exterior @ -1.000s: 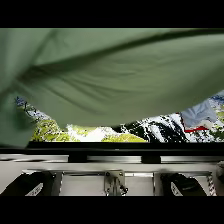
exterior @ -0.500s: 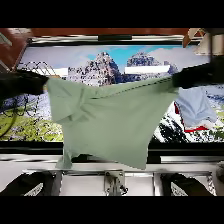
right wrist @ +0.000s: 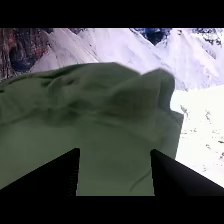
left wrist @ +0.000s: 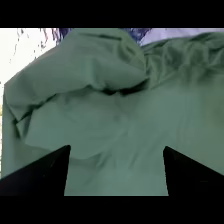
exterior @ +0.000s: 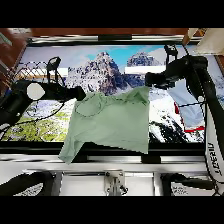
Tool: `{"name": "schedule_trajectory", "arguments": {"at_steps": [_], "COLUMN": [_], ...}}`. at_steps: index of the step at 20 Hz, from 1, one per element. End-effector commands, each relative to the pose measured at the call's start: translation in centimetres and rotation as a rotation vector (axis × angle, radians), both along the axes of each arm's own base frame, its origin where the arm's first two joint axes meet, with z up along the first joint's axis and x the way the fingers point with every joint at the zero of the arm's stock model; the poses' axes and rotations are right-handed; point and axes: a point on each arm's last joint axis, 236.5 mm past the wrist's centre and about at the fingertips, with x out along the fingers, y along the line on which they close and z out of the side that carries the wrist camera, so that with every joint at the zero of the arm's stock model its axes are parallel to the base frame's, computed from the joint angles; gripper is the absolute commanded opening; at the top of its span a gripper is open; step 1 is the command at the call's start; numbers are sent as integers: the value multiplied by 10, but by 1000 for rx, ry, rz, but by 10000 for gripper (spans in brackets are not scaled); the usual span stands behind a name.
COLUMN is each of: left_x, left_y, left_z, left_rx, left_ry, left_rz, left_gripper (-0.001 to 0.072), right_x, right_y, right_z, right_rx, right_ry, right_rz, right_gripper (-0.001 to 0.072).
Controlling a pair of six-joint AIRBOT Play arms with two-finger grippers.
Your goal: Fold the shirts.
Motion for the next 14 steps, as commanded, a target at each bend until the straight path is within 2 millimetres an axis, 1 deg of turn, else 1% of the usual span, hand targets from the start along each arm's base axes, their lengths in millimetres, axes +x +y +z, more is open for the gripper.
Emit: {"name": "schedule_trajectory", "arguments": {"at_steps": [1,2,3,4,5,6,8,9,10,11,12,14], "left_x": [-42,-56,-74,-94,-116,-136,-180,-199,-210,-213,-211,-207], "left_y": [36,59,83,100,111,118,128,132,134,136,136,128], "left_z": [-13,-9,-10,-16,-28,-44,-89,-109,-124,-137,-144,-152], "left_rx": [114,164,193,194,189,189,192,191,186,184,181,150], "left_ry": [174,202,270,336,395,441,547,599,635,636,616,587], "left_rz": [-122,-150,-119,-86,-67,-58,-54,-54,-42,-26,-16,-33], "left_gripper": [720,720,720,720,720,720,715,714,714,714,714,713], "right_x": [-42,-65,-86,-107,-125,-144,-180,-197,-212,-225,-236,-256], "right_y": [-35,-66,-91,-108,-116,-116,-108,-103,-98,-95,-93,-89], "right_z": [-5,-3,-2,-2,-5,-11,-29,-39,-49,-60,-70,-91], "right_rx": [-132,-219,-254,-236,-179,-89,71,122,165,183,185,194], "right_ry": [150,226,293,346,374,393,420,436,454,474,500,578], "right_rz": [131,138,126,102,66,33,-2,-18,-38,-43,-34,-35], "right_gripper": [551,551,551,550,550,551,551,558,581,581,581,581]}}
